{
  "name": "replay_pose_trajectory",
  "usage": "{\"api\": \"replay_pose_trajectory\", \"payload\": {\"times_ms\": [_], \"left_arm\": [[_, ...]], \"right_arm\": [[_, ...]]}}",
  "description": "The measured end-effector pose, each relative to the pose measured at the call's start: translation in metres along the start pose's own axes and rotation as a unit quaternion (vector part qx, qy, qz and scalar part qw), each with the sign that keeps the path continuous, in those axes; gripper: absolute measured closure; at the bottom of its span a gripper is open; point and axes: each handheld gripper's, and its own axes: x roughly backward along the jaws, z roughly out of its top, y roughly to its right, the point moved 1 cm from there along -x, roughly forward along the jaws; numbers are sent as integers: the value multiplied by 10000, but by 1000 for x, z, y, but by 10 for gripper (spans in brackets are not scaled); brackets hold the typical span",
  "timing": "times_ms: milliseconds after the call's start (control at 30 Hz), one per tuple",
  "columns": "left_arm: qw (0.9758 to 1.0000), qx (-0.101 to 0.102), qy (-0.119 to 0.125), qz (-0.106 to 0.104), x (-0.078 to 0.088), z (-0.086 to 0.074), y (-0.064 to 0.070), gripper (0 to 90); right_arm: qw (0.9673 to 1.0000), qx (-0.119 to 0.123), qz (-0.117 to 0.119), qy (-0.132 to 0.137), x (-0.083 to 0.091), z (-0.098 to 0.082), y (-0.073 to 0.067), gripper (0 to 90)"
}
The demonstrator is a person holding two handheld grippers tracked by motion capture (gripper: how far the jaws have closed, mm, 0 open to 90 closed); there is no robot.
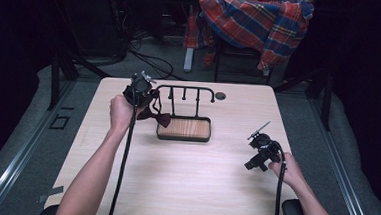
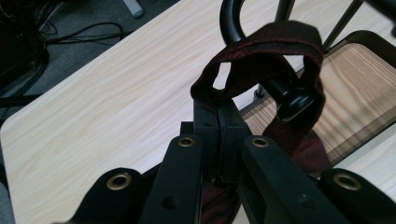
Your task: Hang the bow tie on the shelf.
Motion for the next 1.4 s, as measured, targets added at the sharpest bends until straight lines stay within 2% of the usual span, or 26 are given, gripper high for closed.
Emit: {"api": "replay_pose_trajectory", "payload": {"times_ms": [333, 600, 800, 867, 900, 933, 967, 1033, 1100, 1233, 1400], "left_arm": [[9999, 43, -96, 19, -8, -11, -2, 888], [9999, 48, -135, 36, -10, -14, -3, 883], [9998, 67, -191, 93, -7, -18, -5, 837], [9997, 65, -210, 71, -7, -19, -6, 820], [9997, 71, -219, 75, -6, -20, -7, 815], [9997, 76, -236, 61, -6, -20, -7, 804], [9996, 78, -249, 50, -6, -20, -7, 791], [9997, 81, -240, 54, -5, -20, -7, 775], [9996, 108, -264, 39, -3, -20, -7, 705], [9993, 108, -353, 77, 0, -20, -7, 566], [9992, 121, -346, 134, 4, -20, -8, 412]], "right_arm": [[10000, -6, 1, 1, 0, 0, 0, 159], [10000, 11, 0, -31, 0, 0, 0, 159], [10000, 9, 0, -4, 0, 0, 0, 159], [9999, 91, -17, -99, 1, 1, 0, 159], [10000, 8, -1, 1, 0, 0, 0, 159], [10000, 43, -9, -51, 1, 1, 0, 159], [9999, -87, 7, 100, -2, 0, -2, 159], [9999, -87, 7, 100, -2, 0, -2, 159], [10000, -19, 1, 10, -1, 0, -1, 159], [10000, -17, 4, 11, -1, 0, -1, 159], [10000, -16, 2, 12, -1, 0, -1, 159]]}}
